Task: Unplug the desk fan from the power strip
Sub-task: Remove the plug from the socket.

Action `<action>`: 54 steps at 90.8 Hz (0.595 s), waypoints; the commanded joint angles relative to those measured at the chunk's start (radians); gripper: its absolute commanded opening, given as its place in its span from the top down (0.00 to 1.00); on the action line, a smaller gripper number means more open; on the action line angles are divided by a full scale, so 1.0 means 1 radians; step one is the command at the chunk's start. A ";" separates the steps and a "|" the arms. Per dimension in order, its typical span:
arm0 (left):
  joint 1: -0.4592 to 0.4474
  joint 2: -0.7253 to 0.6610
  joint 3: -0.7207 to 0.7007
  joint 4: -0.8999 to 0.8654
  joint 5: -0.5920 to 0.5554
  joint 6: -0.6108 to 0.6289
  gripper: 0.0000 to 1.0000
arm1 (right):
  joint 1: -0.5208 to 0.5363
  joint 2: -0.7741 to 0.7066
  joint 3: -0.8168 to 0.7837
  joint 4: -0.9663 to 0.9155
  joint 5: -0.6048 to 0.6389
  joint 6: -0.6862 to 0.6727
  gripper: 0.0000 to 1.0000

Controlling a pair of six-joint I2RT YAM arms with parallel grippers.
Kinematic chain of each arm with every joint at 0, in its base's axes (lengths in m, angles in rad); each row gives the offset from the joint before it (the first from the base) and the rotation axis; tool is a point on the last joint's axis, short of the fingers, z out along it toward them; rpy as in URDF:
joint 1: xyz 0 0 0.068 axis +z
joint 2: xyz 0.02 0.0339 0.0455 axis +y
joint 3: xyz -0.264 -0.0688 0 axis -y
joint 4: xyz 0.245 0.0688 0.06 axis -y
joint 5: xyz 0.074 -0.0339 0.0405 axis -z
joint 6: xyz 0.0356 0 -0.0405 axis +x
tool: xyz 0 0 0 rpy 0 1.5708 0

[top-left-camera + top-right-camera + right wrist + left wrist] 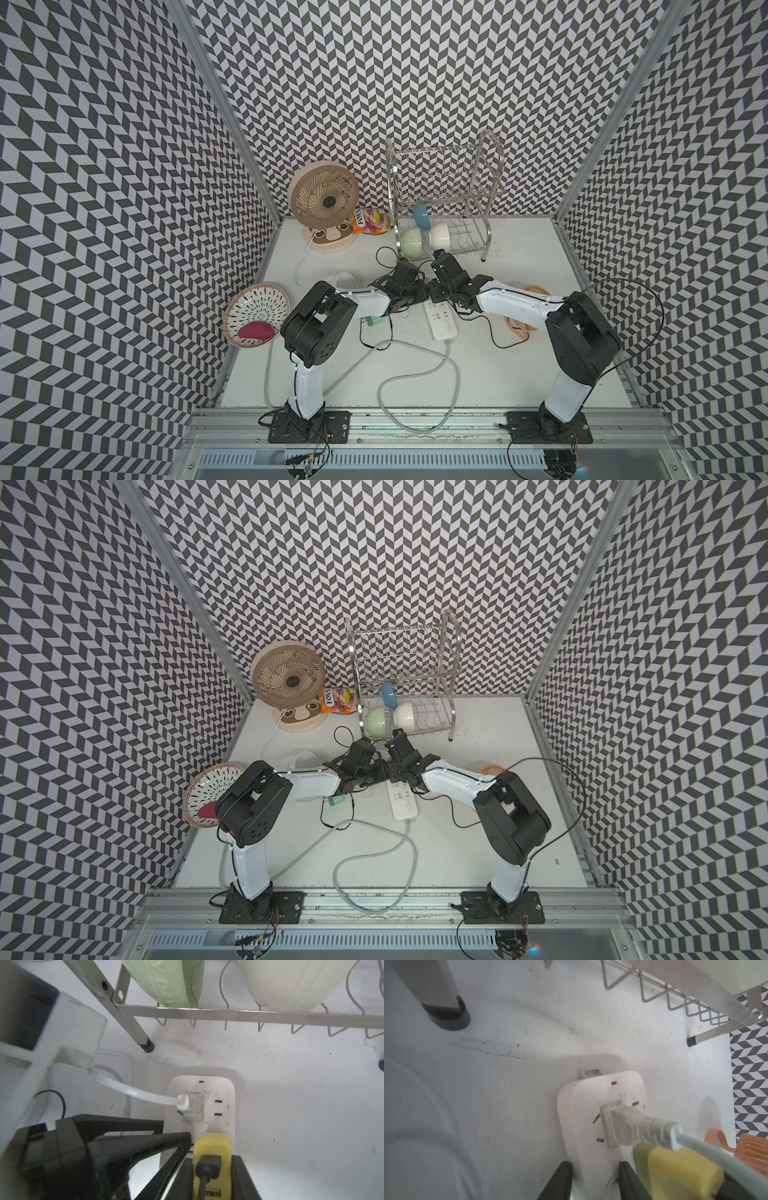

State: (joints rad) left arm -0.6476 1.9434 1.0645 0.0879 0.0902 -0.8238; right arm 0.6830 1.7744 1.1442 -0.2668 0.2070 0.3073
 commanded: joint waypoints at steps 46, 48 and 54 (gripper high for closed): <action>0.015 0.088 -0.049 -0.209 -0.070 0.023 0.59 | -0.006 -0.050 0.006 0.002 0.083 0.010 0.80; 0.015 0.088 -0.048 -0.209 -0.070 0.023 0.59 | -0.006 -0.049 0.008 -0.006 0.093 0.011 0.80; 0.016 0.092 -0.046 -0.209 -0.070 0.023 0.59 | -0.004 -0.057 0.001 -0.001 0.061 0.002 0.80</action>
State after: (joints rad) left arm -0.6460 1.9442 1.0645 0.0891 0.0910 -0.8234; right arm 0.6777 1.7657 1.1324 -0.2577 0.2222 0.3077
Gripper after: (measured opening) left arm 0.413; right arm 0.268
